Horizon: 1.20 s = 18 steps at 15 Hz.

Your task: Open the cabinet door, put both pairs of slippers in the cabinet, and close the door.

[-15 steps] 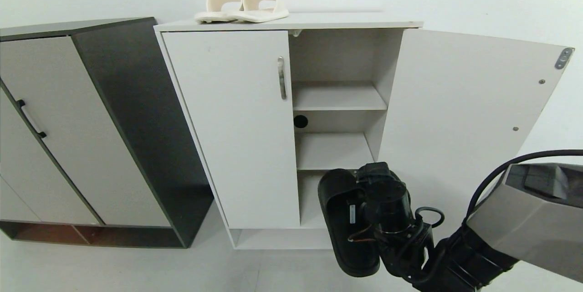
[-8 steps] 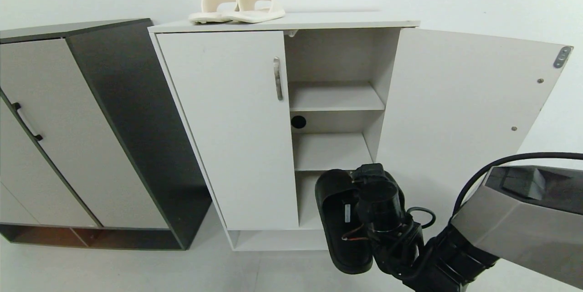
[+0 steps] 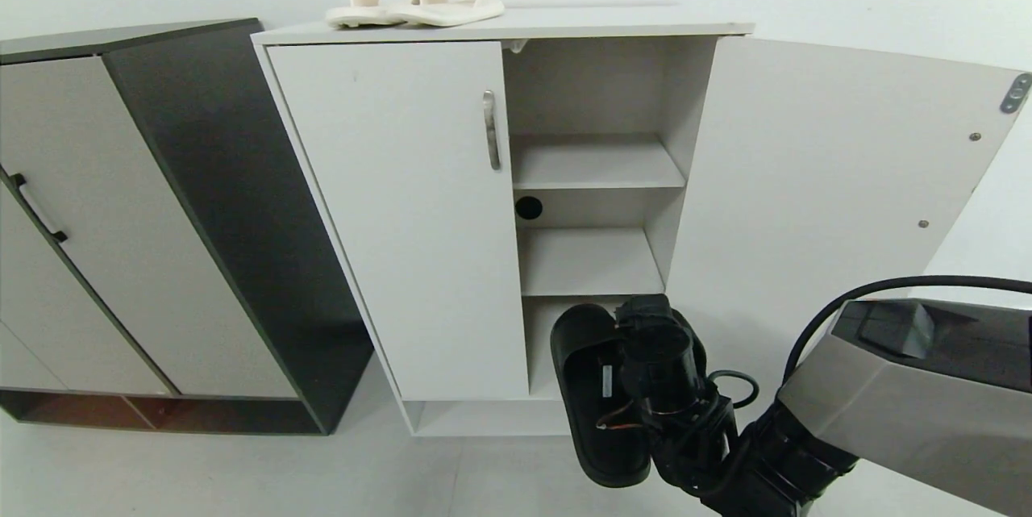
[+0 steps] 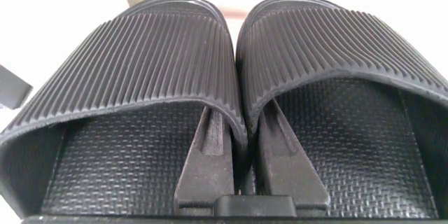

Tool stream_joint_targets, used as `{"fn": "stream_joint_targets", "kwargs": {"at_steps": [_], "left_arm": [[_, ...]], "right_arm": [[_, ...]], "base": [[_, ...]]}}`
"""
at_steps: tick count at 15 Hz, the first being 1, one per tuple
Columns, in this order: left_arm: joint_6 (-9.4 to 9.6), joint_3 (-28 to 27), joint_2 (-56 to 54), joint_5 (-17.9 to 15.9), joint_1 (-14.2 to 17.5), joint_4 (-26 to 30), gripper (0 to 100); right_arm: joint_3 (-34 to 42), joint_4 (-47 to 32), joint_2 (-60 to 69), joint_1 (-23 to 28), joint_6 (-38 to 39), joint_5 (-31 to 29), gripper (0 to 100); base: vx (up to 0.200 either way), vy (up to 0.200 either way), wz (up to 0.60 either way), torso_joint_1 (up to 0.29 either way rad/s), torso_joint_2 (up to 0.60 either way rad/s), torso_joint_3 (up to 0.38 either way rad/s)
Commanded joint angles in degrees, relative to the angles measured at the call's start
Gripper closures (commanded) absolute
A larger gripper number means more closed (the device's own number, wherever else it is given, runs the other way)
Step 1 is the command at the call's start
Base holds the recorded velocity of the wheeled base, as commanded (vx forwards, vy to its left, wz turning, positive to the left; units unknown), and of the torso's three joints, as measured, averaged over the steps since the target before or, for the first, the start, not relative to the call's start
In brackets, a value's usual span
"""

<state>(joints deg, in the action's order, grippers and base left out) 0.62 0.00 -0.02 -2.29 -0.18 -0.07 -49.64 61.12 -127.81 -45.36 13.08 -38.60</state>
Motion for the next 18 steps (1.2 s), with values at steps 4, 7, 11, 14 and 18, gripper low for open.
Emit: {"fn": "stream_joint_targets", "kwargs": {"at_steps": [4,7,11,14,18], "left_arm": [[-0.01,0.0,0.1,0.0,0.0,0.0,100],[0.08,0.0,0.1,0.0,0.0,0.0,100],[-0.01,0.0,0.1,0.0,0.0,0.0,100],[0.08,0.0,0.1,0.0,0.0,0.0,100],[-0.01,0.0,0.1,0.0,0.0,0.0,100]], "right_arm": [[0.0,0.0,-0.3,-0.2,0.1,0.2,100],[-1.2,0.1,-1.5,-0.3,0.1,0.3,100],[-2.6,0.4,-1.8,-0.5,-0.5,-0.2,100],[-3.0,7.6,-2.7,-0.9,-6.6,-0.1,100],[-2.9,19.2,-6.9,-0.9,-14.2,-0.1,100]], "base": [[0.000,0.000,0.00,0.000,0.00,-0.193],[0.000,0.000,0.00,-0.001,0.00,-0.199],[0.000,0.000,0.00,0.006,0.00,-0.189],[0.000,0.000,0.00,0.001,0.00,-0.028],[0.000,0.000,0.00,0.000,0.00,0.000]]}}
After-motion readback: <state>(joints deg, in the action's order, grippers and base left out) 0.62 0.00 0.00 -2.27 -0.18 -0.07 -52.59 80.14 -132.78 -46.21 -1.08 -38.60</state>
